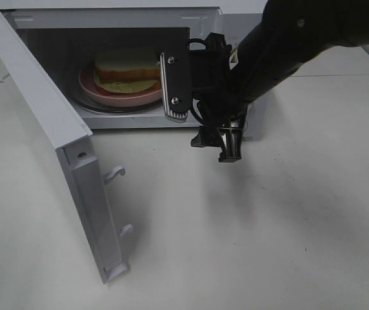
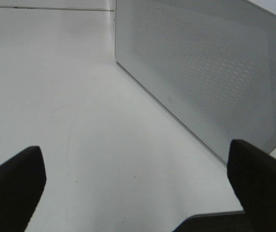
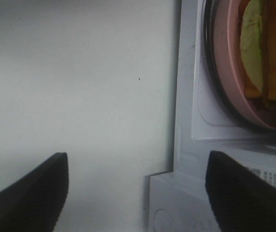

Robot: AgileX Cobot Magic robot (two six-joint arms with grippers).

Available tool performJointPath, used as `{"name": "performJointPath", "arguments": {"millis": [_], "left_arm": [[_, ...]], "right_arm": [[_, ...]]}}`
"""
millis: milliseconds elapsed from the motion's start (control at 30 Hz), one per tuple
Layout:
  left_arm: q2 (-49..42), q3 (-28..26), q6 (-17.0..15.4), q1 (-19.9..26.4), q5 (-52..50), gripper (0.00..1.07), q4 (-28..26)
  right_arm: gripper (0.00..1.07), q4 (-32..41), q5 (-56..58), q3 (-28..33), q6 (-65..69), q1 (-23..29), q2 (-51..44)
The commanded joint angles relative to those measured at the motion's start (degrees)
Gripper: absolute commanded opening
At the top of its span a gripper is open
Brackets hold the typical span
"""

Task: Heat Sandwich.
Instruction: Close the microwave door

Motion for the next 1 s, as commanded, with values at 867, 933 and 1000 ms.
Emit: {"name": "performJointPath", "arguments": {"millis": [867,933,1000], "left_arm": [[-1.0,0.2,-0.1,-0.2,-0.6,0.97,-0.7],[-1.0,0.2,-0.1,-0.2,-0.6,0.97,-0.7],[-1.0,0.2,-0.1,-0.2,-0.6,0.97,-0.7]], "right_arm": [[0.76,0.2,10.4,22.1,46.5,0.2,-29.4],[0.76,0.2,12.7,22.1,50.2,0.2,-31.4],[0.76,0.2,15.2,22.1,53.7,0.2,-33.1]]}}
